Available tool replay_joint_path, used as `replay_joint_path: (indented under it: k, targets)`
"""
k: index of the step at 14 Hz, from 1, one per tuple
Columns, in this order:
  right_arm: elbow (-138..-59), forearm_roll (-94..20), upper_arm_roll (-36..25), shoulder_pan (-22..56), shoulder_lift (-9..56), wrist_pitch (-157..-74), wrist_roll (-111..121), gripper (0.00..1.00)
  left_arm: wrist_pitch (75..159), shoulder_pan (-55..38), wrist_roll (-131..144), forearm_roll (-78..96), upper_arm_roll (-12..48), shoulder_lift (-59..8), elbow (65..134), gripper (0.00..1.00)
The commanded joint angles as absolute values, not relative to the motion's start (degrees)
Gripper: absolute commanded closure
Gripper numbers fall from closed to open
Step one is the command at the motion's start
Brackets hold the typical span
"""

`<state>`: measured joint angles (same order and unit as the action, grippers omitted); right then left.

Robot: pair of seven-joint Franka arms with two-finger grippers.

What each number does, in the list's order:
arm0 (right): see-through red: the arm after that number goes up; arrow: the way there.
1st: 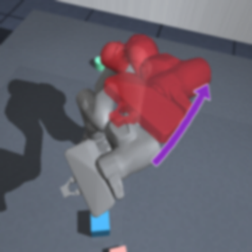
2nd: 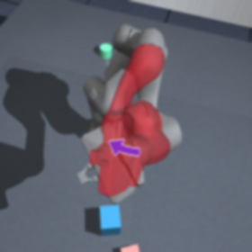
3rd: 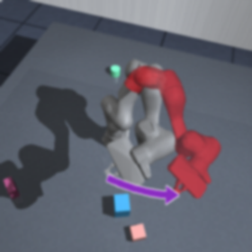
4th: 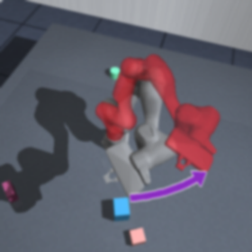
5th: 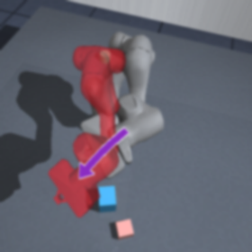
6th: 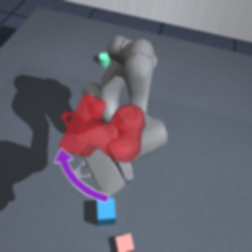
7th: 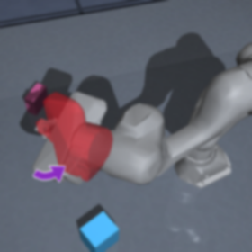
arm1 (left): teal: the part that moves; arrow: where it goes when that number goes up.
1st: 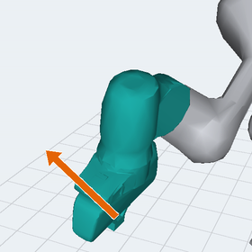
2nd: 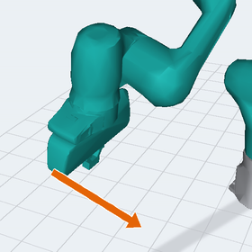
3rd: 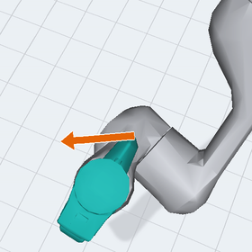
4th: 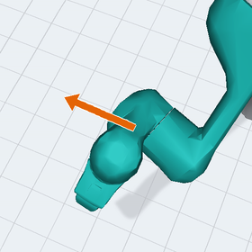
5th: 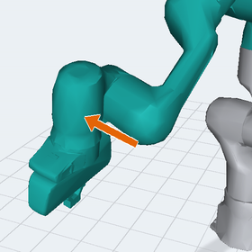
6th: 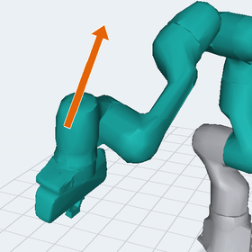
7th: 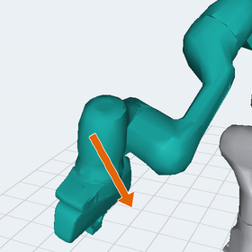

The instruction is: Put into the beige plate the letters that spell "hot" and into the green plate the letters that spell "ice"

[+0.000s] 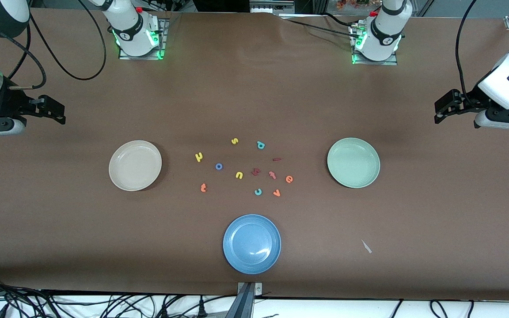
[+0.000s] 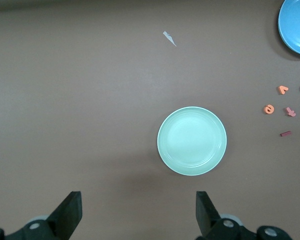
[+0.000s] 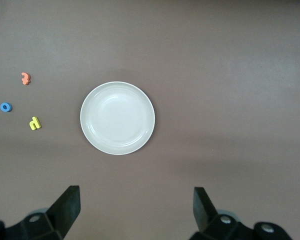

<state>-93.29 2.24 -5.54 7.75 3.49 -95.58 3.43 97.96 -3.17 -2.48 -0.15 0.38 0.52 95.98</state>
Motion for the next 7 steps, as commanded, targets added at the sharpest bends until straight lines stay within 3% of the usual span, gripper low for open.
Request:
replay_joint_path:
  k: [1,7]
  targets:
    - [-93.0,2.9,-5.7,7.7,3.8,-94.7,3.5,0.0,98.4,-2.8,-2.4,0.8,0.4,1.8,97.2,0.0]
    - [-92.8,2.8,-5.7,7.6,3.9,-94.7,3.6,0.0,98.2,-2.6,-2.6,0.8,0.3,1.8,97.2,0.0]
